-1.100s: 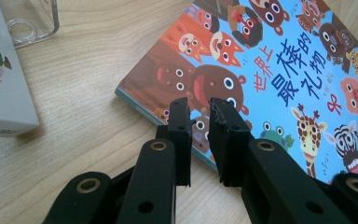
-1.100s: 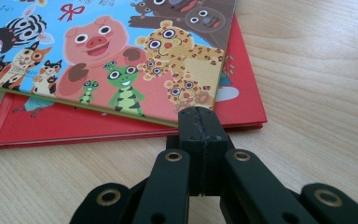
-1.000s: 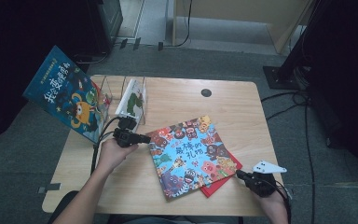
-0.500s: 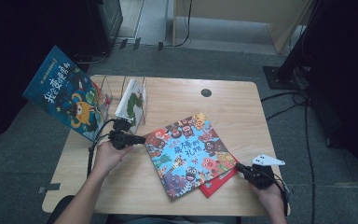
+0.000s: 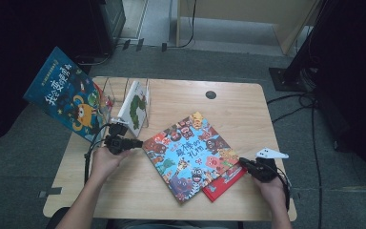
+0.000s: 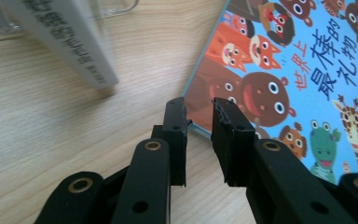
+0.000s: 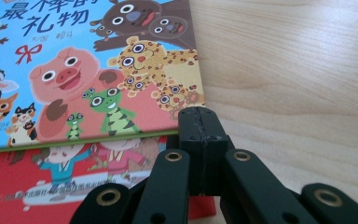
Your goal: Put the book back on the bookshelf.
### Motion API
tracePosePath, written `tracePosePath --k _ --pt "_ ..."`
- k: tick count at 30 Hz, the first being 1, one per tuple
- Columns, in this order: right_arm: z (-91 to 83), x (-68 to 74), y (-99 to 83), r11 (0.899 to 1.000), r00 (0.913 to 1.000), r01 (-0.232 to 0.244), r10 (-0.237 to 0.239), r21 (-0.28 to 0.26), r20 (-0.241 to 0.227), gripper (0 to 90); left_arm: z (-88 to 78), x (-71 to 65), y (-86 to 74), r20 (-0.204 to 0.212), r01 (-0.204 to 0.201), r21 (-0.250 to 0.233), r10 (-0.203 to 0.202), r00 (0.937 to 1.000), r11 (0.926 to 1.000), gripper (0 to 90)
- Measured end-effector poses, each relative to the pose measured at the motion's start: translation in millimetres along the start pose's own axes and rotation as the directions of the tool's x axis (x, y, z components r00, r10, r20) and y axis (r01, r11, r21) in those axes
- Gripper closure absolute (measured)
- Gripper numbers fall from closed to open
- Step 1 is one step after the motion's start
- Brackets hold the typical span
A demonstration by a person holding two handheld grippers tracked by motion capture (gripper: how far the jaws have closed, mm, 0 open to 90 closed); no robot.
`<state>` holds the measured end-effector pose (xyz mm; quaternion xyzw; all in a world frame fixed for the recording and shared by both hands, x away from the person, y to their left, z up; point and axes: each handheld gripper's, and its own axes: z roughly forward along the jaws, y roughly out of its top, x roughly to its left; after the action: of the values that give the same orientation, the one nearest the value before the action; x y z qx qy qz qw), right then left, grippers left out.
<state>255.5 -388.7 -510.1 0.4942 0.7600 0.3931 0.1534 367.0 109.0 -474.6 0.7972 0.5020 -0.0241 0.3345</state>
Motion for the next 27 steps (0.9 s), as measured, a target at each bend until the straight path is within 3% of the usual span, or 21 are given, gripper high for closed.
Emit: tracePosePath --k 6,9,12,21,27 --pt "7.2 -4.6 6.4 1.0 0.9999 -0.01 0.01 -0.005 -0.006 90.0 4.6 5.9 0.1 -0.005 0.015 -0.004 -0.015 0.9999 0.9999 75.4" --pt "10.6 -6.3 9.4 1.0 0.9999 -0.011 0.011 -0.007 -0.007 90.0 9.9 4.9 0.1 0.013 0.023 0.0 -0.023 0.9997 0.9997 74.9" --pt "13.4 -7.2 12.2 1.0 0.9998 -0.017 0.017 -0.006 -0.006 90.0 13.4 -0.5 -0.7 0.007 0.002 0.008 -0.002 1.0 1.0 74.1" --pt "22.2 -10.3 19.6 0.999 0.999 -0.045 0.045 0.002 -0.002 90.0 8.1 -4.3 -10.3 0.016 0.014 0.029 -0.015 0.9998 0.9995 74.0" --pt "29.4 -6.0 24.2 1.0 0.9996 -0.027 0.027 0.01 -0.014 90.0 2.6 -9.4 -22.0 0.041 0.02 0.053 -0.022 0.9989 0.9984 73.8"
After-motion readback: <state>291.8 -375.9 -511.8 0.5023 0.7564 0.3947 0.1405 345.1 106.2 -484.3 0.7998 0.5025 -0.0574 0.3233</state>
